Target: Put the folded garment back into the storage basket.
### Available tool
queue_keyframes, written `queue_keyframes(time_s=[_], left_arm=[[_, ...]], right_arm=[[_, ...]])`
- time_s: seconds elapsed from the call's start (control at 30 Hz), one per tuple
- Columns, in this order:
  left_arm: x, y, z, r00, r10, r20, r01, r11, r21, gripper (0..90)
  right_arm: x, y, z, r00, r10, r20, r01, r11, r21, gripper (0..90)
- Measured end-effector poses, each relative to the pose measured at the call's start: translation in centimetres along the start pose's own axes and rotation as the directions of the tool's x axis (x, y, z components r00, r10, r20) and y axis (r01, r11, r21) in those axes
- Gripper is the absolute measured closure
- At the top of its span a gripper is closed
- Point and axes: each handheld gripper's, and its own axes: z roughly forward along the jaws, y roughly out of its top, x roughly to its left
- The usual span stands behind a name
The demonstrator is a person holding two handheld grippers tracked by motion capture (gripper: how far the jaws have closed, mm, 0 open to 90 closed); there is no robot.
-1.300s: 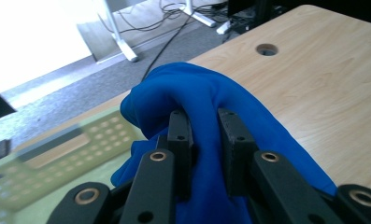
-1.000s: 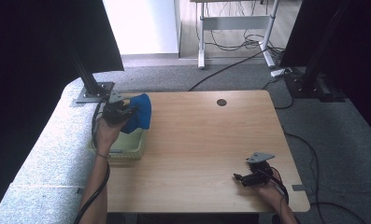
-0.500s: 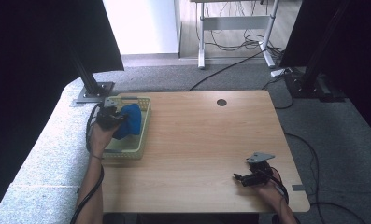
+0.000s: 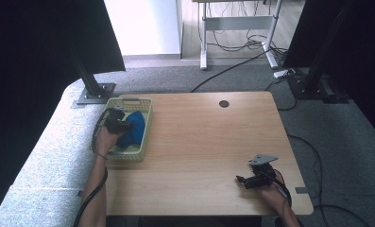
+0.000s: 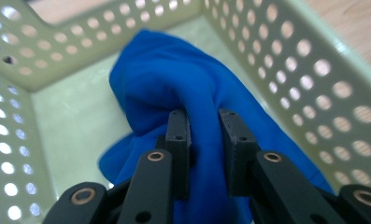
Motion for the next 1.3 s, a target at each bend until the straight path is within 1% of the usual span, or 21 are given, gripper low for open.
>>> queue_keyframes(time_s=[0.13, 0.23, 0.37, 0.43, 0.57, 0.63, 0.67, 0.7, 0.73, 0.77, 0.8, 0.83, 0.87, 0.9, 1.0, 1.07, 1.1, 1.13, 1.2, 1.23, 1.3], left_arm=[[0.2, 0.2, 1.2, 0.9999, 0.007, 0.012, -0.008, 0.9968, 0.080, 74.7], [0.3, 0.1, 2.2, 0.9999, 0.014, 0.003, -0.015, 0.9885, 0.151, 74.3], [0.7, -0.2, 3.4, 0.9999, 0.011, -0.003, -0.010, 0.9781, 0.208, 73.4], [1.1, -0.2, 3.7, 0.9999, -0.005, -0.011, 0.007, 0.9753, 0.221, 72.6], [1.9, -0.2, 4.0, 0.9970, -0.051, -0.059, 0.063, 0.9714, 0.229, 66.7], [2.4, -0.4, 4.0, 0.9926, -0.091, -0.080, 0.107, 0.9678, 0.228, 56.3], [2.6, -0.4, 4.0, 0.9912, -0.094, -0.094, 0.113, 0.9666, 0.230, 48.8], [2.7, -0.3, 3.8, 0.9906, -0.081, -0.110, 0.106, 0.9661, 0.235, 42.1], [2.7, -0.3, 3.5, 0.9902, -0.075, -0.118, 0.100, 0.9681, 0.229, 36.8], [2.7, -0.2, 3.3, 0.9901, -0.076, -0.118, 0.101, 0.9714, 0.215, 33.0], [2.7, 0.0, 2.8, 0.9909, -0.095, -0.095, 0.110, 0.9797, 0.167, 30.7], [2.6, 0.1, 2.5, 0.9908, -0.113, -0.074, 0.122, 0.9834, 0.134, 29.1], [2.5, 0.3, 2.2, 0.9903, -0.133, -0.038, 0.136, 0.9860, 0.096, 27.5], [2.3, 0.4, 2.1, 0.9904, -0.136, -0.025, 0.138, 0.9871, 0.081, 27.3], [1.7, 0.7, 2.6, 0.9957, -0.090, -0.019, 0.092, 0.9896, 0.111, 27.3], [1.1, 0.6, 3.4, 0.9982, -0.056, 0.022, 0.053, 0.9878, 0.146, 27.3], [0.9, 0.6, 3.7, 0.9987, -0.037, 0.034, 0.031, 0.9855, 0.167, 27.0], [0.4, 0.4, 4.2, 0.9992, 0.005, 0.039, -0.013, 0.9784, 0.206, 25.8], [-0.1, 0.2, 4.5, 0.9979, 0.053, 0.037, -0.060, 0.9683, 0.242, 23.8], [0.0, 0.2, 4.4, 0.9981, 0.045, 0.041, -0.054, 0.9686, 0.243, 23.2], [0.1, 0.0, 4.3, 0.9981, 0.033, 0.052, -0.046, 0.9617, 0.270, 23.1]], right_arm=[[0.0, 0.0, 0.0, 1.0000, 0.001, 0.000, -0.001, 1.000, 0.000, 9.9], [0.0, 0.0, 0.0, 1.0000, 0.001, 0.000, -0.001, 1.000, 0.000, 9.9], [0.0, 0.0, 0.0, 1.0000, 0.001, 0.001, -0.001, 1.000, 0.000, 9.9], [0.0, 0.0, 0.0, 1.0000, 0.001, 0.001, -0.001, 1.000, 0.000, 9.9], [0.0, 0.0, 0.0, 1.0000, 0.002, 0.001, -0.002, 1.000, 0.000, 9.9], [0.0, 0.0, 0.0, 1.0000, 0.001, 0.001, -0.001, 1.000, 0.000, 9.9], [0.0, 0.0, 0.0, 1.0000, 0.002, 0.001, -0.002, 1.000, 0.000, 9.9], [0.0, 0.0, 0.0, 1.0000, 0.002, 0.001, -0.002, 1.000, 0.000, 9.9], [0.0, 0.0, 0.0, 1.0000, 0.002, 0.001, -0.002, 1.000, 0.000, 9.9], [0.0, 0.0, 0.0, 1.0000, 0.002, 0.001, -0.002, 1.000, 0.000, 9.9], [0.0, 0.0, 0.0, 1.0000, 0.002, 0.001, -0.002, 1.000, 0.000, 9.9], [0.0, 0.0, 0.0, 1.0000, 0.002, 0.001, -0.002, 1.000, 0.000, 9.9], [0.0, 0.0, 0.0, 1.0000, 0.002, 0.001, -0.002, 1.000, 0.000, 9.9], [0.0, 0.0, 0.0, 1.0000, 0.002, 0.002, -0.002, 1.000, 0.000, 9.9], [0.0, 0.0, 0.0, 1.0000, 0.002, 0.002, -0.002, 1.000, 0.000, 9.9], [0.0, 0.0, 0.0, 1.0000, 0.002, 0.002, -0.002, 1.000, 0.000, 9.9], [0.0, 0.0, 0.0, 1.0000, 0.002, 0.002, -0.002, 1.000, 0.000, 9.9], [0.0, 0.0, 0.0, 1.0000, 0.002, 0.002, -0.002, 1.000, 0.000, 9.9], [0.0, 0.0, 0.0, 1.0000, 0.002, 0.002, -0.002, 1.000, 0.000, 9.9], [0.0, 0.0, 0.0, 1.0000, 0.002, 0.002, -0.002, 1.000, 0.000, 9.9], [0.0, 0.0, 0.0, 1.0000, 0.003, 0.002, -0.003, 1.000, 0.000, 9.9]])
